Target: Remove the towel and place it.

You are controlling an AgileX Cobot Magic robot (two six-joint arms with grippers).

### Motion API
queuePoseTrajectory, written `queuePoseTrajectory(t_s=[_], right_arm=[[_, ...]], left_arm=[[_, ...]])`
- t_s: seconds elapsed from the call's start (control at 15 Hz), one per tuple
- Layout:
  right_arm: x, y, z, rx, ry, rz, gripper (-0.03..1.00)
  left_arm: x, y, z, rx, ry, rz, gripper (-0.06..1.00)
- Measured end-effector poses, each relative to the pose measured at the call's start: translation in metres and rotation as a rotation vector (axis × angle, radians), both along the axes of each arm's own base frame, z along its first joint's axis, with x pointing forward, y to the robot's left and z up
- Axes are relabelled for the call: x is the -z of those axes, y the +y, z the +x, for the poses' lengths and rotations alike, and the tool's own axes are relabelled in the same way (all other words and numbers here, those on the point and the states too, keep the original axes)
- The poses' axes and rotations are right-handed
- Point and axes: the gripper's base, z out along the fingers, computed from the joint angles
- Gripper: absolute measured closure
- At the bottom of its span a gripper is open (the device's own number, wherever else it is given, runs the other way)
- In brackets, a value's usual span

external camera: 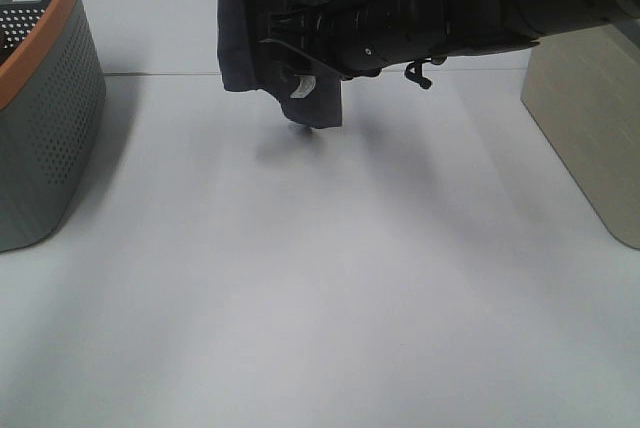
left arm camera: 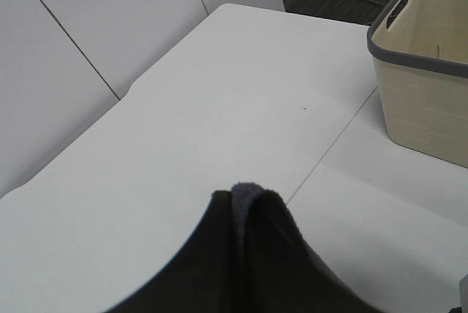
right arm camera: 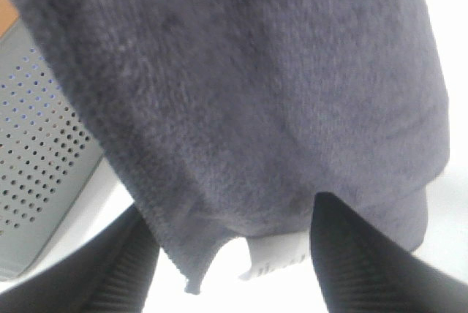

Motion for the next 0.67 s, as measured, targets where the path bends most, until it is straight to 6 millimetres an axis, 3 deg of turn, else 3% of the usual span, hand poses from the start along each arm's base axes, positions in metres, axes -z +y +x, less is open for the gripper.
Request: queuePoseTrajectory(t_s=[0.47,0.67], right_arm=[[0.0018,-0.0057,0.0038,0.068,-0.005,-0.035,0.40],[-0.0001,-0.0062,0.0053,0.079,-0.013,-0.040,0.53]], left_arm=[[0.0000,0.0000,0.0000,0.000,0.000,0.000,0.94],[0.0000,0.0000,0.0000,0.000,0.001,-0.001,0.94]])
